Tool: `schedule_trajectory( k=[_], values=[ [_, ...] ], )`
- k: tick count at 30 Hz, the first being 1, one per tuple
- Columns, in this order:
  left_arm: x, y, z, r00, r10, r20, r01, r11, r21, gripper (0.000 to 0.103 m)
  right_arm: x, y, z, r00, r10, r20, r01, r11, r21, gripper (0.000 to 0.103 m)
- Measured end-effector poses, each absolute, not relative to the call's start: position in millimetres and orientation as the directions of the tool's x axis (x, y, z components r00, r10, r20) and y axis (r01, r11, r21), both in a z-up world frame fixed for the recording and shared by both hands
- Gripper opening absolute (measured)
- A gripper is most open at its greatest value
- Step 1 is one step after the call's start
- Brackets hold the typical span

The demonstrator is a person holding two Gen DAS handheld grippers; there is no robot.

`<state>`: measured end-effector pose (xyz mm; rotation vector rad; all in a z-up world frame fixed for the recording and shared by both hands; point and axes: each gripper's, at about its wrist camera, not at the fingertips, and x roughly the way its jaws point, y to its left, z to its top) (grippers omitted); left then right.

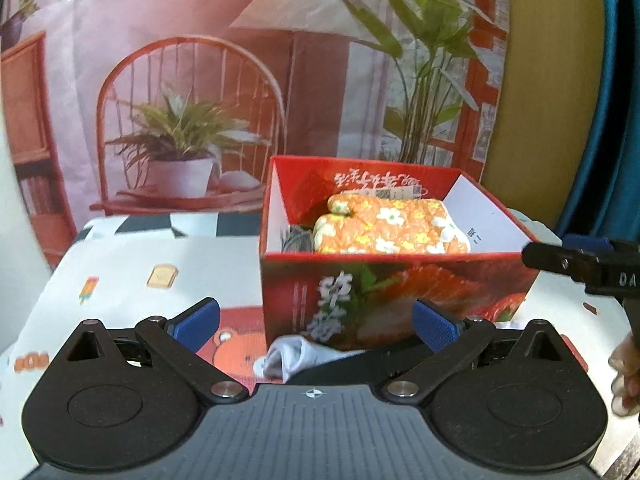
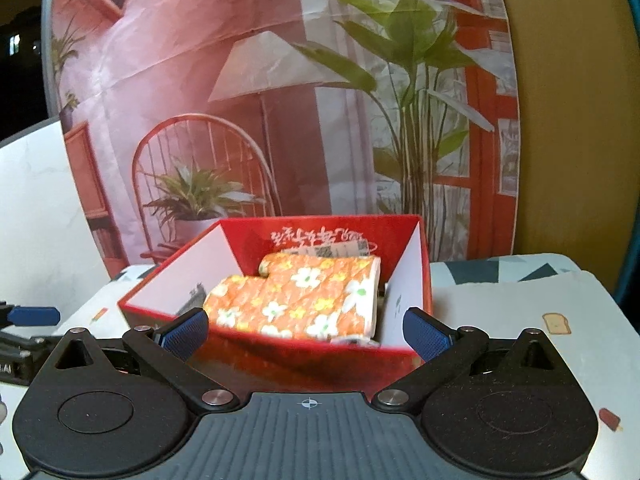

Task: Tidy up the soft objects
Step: 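Withdraw the left gripper from the box and lower it to the black eye mask, then grasp the black eye mask with the left gripper while the right gripper grasps its strap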

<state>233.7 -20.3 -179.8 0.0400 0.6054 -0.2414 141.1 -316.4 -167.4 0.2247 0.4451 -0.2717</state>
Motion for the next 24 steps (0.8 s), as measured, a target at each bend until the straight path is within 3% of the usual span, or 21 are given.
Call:
schedule_trajectory(
  k=[6,24],
  values=[
    [224.0,-8.5,-195.3,0.797,-0.177,-0.577,0.162,0.984,-0.079,0.103,125.2,-307.3,-190.5,0.862,-0.176,-0.475,0.328,0.909,0.258,0.103],
    [224.9,-17.2,-223.7,0.728,-0.207,-0.653,0.211,0.975,-0.074,0.103,126.8,-286.1,-227.0,0.804,-0.214,-0.555,0.362,0.916,0.172,0.103]
  ],
)
